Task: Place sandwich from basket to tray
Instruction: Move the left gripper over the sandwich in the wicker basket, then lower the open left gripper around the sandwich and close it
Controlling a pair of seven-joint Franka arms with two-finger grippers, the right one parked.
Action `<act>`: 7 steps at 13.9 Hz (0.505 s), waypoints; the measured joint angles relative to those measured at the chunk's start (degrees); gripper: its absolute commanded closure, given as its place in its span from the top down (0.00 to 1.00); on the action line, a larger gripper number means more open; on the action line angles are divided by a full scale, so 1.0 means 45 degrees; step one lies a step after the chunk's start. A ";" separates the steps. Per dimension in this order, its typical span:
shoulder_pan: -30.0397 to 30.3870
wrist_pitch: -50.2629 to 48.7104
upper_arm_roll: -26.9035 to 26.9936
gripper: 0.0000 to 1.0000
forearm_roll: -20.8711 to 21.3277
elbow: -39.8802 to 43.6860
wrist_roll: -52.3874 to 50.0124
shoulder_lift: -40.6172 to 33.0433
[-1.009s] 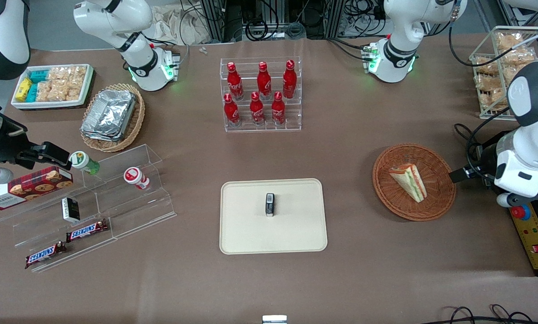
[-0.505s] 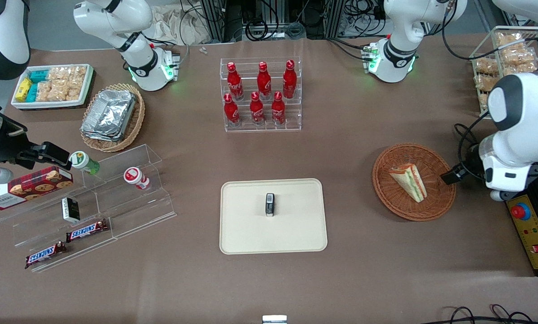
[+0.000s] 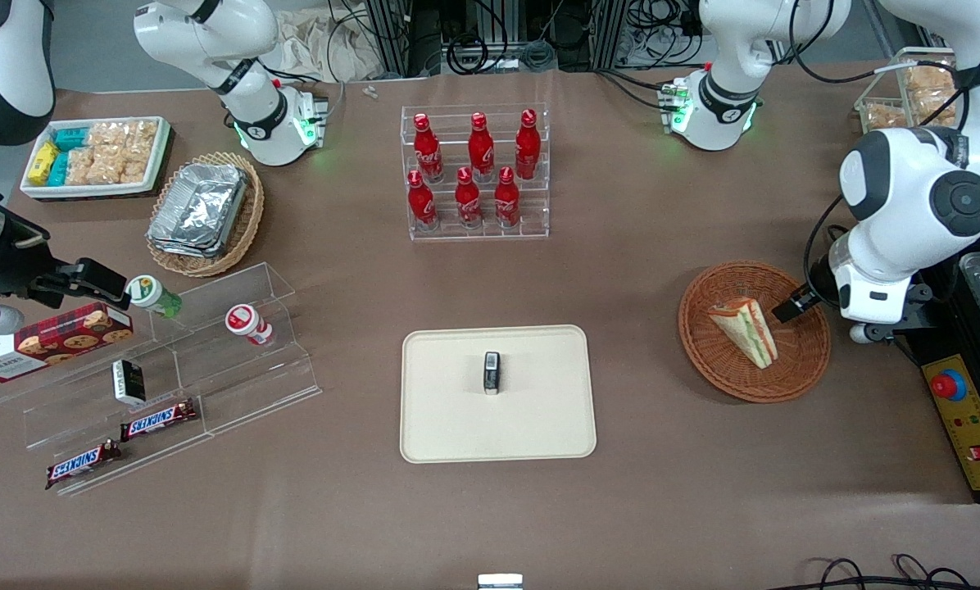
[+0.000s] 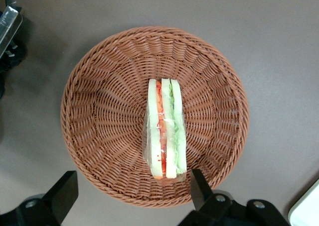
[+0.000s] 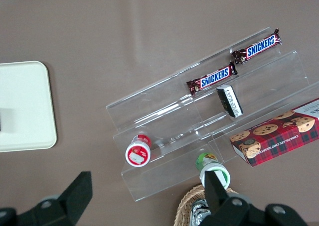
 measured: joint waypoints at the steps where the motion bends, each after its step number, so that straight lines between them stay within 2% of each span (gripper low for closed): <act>1: 0.0000 0.0095 -0.0001 1.00 0.0000 -0.0028 -0.0039 0.0000; 7: -0.0112 0.1529 -0.0125 1.00 0.0000 -0.1113 -0.0121 0.0051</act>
